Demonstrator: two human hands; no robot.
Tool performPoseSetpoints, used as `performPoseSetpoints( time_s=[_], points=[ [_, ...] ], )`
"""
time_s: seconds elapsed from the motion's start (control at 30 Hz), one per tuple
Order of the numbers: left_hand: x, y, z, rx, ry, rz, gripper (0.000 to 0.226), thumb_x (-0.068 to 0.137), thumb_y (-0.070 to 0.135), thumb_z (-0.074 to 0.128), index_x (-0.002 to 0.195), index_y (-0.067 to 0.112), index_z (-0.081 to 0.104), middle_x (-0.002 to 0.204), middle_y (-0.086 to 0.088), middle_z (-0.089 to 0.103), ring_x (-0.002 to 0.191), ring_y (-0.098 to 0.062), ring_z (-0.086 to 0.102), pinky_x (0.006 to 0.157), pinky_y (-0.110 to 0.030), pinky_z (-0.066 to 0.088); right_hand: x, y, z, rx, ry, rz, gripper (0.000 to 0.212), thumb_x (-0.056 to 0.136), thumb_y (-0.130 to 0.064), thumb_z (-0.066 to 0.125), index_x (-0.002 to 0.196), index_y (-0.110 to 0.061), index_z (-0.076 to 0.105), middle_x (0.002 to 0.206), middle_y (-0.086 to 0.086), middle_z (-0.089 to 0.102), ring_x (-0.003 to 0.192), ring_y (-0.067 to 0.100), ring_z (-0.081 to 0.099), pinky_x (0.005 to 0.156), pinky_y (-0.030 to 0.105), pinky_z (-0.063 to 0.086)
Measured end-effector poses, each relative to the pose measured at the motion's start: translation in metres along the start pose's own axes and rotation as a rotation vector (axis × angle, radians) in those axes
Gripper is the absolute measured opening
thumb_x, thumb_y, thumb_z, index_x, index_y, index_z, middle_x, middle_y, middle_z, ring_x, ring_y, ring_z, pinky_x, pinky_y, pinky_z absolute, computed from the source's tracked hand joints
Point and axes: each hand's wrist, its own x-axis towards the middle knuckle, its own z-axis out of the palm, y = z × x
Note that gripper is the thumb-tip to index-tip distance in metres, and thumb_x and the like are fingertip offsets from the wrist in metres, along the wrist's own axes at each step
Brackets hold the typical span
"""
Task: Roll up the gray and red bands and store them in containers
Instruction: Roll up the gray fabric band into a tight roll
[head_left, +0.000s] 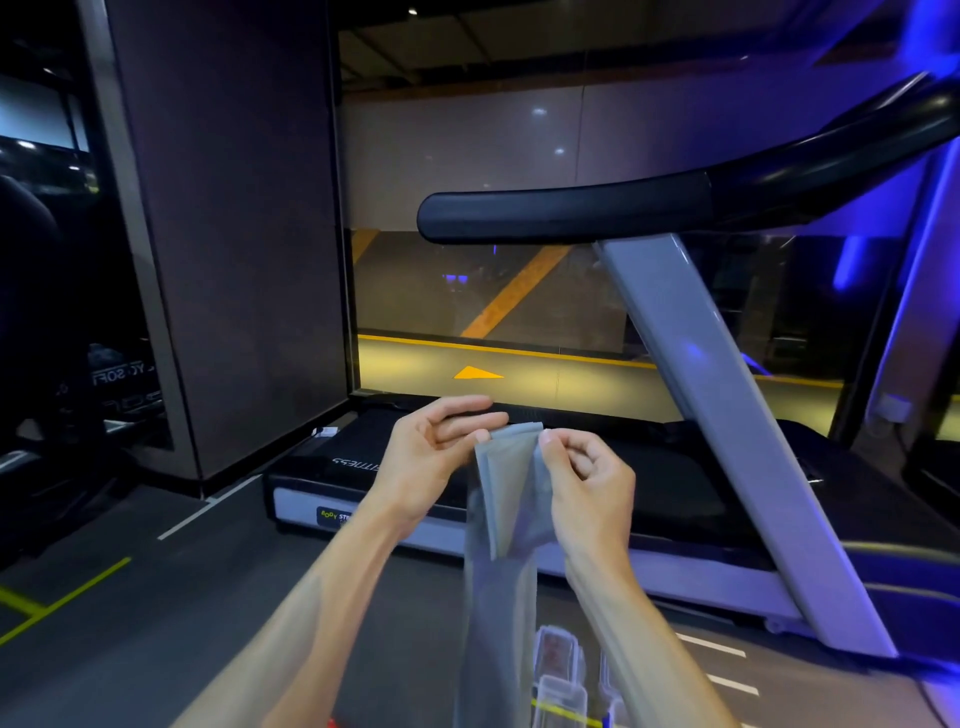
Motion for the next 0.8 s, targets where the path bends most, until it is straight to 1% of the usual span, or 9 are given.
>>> performPoseSetpoints(
  time_s=[0.1,0.2,0.27,0.33,0.4,0.47,0.57,0.7,0.8],
  points=[
    [0.0,0.001,0.002,-0.036,-0.003,-0.023,0.032,0.093,0.011,0.067,0.125,0.01,0.064,0.113,-0.009,0.076,0.108,-0.021,0.072,0.08,-0.028,0.058,-0.001,-0.002,0.0,-0.007,0.015,-0.018,0.012,0.096,-0.022,0.07,0.085,-0.018,0.073,0.076,-0.005,0.076,0.069,-0.001,0.065,0.064,0.014,0.048],
    [-0.001,0.003,0.004,-0.09,0.005,-0.055,0.024,0.101,0.009,0.057,0.124,0.005,0.064,0.112,-0.015,0.075,0.085,-0.011,0.072,0.068,-0.019,0.053,0.0,-0.002,0.001,-0.005,0.005,-0.031,0.012,0.096,-0.023,0.07,0.086,-0.018,0.073,0.077,-0.004,0.076,0.071,0.0,0.066,0.067,0.017,0.049],
    [-0.002,0.003,0.005,-0.11,-0.012,-0.047,0.03,0.102,0.023,0.056,0.125,0.005,0.063,0.115,-0.015,0.075,0.087,-0.013,0.071,0.073,-0.024,0.055,0.0,-0.001,0.002,-0.005,0.014,-0.031,0.011,0.096,-0.024,0.071,0.087,-0.019,0.073,0.078,-0.004,0.077,0.074,0.002,0.067,0.07,0.021,0.05],
    [-0.005,0.005,0.006,-0.078,-0.045,-0.022,0.042,0.094,0.034,0.064,0.126,0.006,0.064,0.117,-0.012,0.074,0.105,-0.021,0.071,0.084,-0.032,0.058,0.001,-0.001,0.003,-0.002,0.025,-0.034,0.011,0.096,-0.024,0.071,0.087,-0.019,0.074,0.079,-0.004,0.077,0.076,0.004,0.069,0.072,0.024,0.051],
    [-0.008,0.006,0.007,-0.018,-0.044,0.011,0.044,0.087,0.026,0.077,0.125,0.008,0.065,0.116,-0.007,0.075,0.113,-0.022,0.07,0.09,-0.03,0.056,0.001,0.0,0.003,-0.007,0.032,-0.041,0.011,0.096,-0.025,0.071,0.086,-0.02,0.074,0.078,-0.004,0.077,0.077,0.006,0.069,0.074,0.025,0.053],
    [-0.008,0.006,0.009,0.045,-0.026,0.033,0.045,0.082,0.016,0.082,0.123,0.011,0.066,0.113,-0.003,0.077,0.111,-0.019,0.071,0.09,-0.028,0.054,0.002,0.001,0.004,-0.008,0.037,-0.036,0.011,0.095,-0.026,0.072,0.086,-0.021,0.074,0.078,-0.004,0.077,0.075,0.006,0.068,0.073,0.026,0.053],
    [-0.007,0.006,0.008,0.088,-0.01,0.053,0.037,0.086,0.007,0.077,0.122,0.014,0.067,0.111,0.0,0.077,0.109,-0.017,0.072,0.089,-0.029,0.054,0.003,0.001,0.004,0.006,0.031,-0.004,0.01,0.094,-0.026,0.073,0.086,-0.021,0.075,0.08,-0.004,0.077,0.079,0.008,0.07,0.076,0.029,0.054],
    [-0.002,0.011,0.005,0.102,-0.003,0.069,0.033,0.09,0.004,0.073,0.121,0.013,0.068,0.11,-0.001,0.078,0.108,-0.016,0.072,0.09,-0.028,0.054,0.011,0.0,0.0,0.096,-0.064,0.039,0.009,0.094,-0.021,0.074,0.089,-0.014,0.076,0.088,0.003,0.079,0.088,0.015,0.072,0.086,0.039,0.055],
    [0.005,0.017,0.002,0.064,-0.017,0.071,0.033,0.089,0.002,0.073,0.119,0.014,0.069,0.111,-0.004,0.077,0.108,-0.018,0.071,0.09,-0.028,0.052,0.019,-0.005,0.001,0.197,-0.116,0.056,0.007,0.093,-0.014,0.073,0.087,-0.011,0.074,0.084,0.006,0.078,0.08,0.015,0.068,0.08,0.036,0.053]
  ],
)
